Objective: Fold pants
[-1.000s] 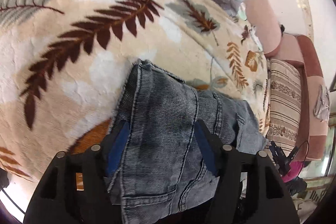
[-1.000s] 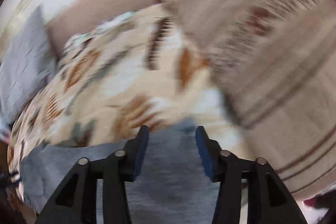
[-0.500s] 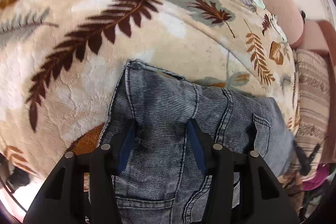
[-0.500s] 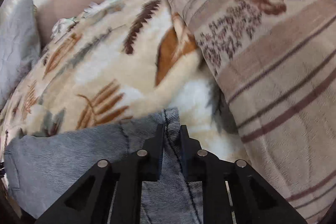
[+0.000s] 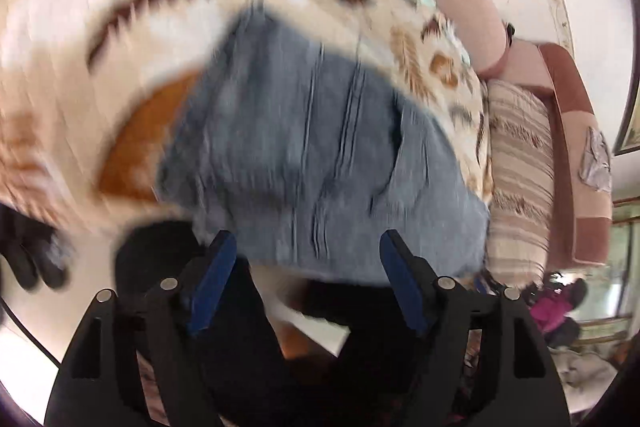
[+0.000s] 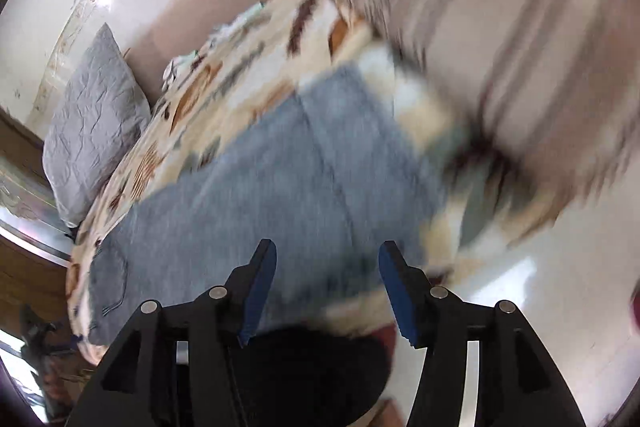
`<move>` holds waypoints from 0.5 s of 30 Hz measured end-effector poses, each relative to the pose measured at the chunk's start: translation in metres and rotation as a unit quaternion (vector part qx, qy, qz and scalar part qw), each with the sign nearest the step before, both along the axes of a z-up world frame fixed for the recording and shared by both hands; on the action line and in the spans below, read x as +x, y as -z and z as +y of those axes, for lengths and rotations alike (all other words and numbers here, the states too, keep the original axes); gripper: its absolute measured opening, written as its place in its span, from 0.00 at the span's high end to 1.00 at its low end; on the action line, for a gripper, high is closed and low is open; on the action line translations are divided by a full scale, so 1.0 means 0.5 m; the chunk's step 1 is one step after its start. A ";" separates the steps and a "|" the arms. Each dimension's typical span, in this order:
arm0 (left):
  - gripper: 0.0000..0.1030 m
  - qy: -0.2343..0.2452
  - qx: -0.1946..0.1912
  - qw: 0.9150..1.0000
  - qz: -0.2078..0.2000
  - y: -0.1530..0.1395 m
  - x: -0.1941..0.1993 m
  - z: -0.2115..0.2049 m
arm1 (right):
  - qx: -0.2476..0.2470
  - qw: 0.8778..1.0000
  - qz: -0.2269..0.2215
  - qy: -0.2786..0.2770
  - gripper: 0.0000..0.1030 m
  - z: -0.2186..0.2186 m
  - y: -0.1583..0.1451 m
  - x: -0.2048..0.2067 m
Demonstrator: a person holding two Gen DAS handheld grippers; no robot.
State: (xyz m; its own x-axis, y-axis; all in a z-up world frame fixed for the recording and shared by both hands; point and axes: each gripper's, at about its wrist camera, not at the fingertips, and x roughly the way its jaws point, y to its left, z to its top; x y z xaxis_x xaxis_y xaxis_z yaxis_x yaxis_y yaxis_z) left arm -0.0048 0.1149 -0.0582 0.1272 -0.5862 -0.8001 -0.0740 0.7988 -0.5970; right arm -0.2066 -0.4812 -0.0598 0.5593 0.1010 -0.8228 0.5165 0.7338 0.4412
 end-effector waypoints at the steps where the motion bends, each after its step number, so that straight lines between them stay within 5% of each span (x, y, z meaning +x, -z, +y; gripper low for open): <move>1: 0.28 0.003 -0.008 1.000 0.010 0.017 -0.004 -0.006 | 0.012 1.000 0.000 0.004 0.46 0.005 0.014 -0.001; 5: 0.29 -0.010 -0.006 0.999 0.043 0.071 0.001 -0.015 | 0.075 0.997 -0.008 0.019 0.46 0.022 0.062 0.010; 7: 0.50 -0.020 0.004 0.999 0.038 0.073 0.009 -0.009 | 0.081 0.997 -0.002 0.019 0.46 0.031 0.079 0.024; 8: 0.80 -0.021 0.007 0.999 0.038 0.072 0.018 -0.009 | 0.080 0.997 0.004 0.016 0.48 0.034 0.087 0.035; 9: 0.89 -0.024 0.001 0.999 0.044 0.070 0.026 -0.006 | 0.075 0.997 0.018 0.019 0.64 0.035 0.095 0.048; 10: 0.89 -0.030 -0.009 0.998 0.047 0.064 0.029 -0.001 | 0.075 0.997 0.016 0.021 1.00 0.035 0.096 0.052; 12: 0.90 -0.039 -0.007 0.999 0.025 0.044 0.027 0.005 | 0.083 0.996 -0.019 0.015 0.99 0.039 0.075 0.051; 15: 0.90 -0.038 0.047 0.998 0.004 0.039 0.031 0.007 | 0.068 0.996 -0.047 0.016 0.99 0.051 0.045 0.029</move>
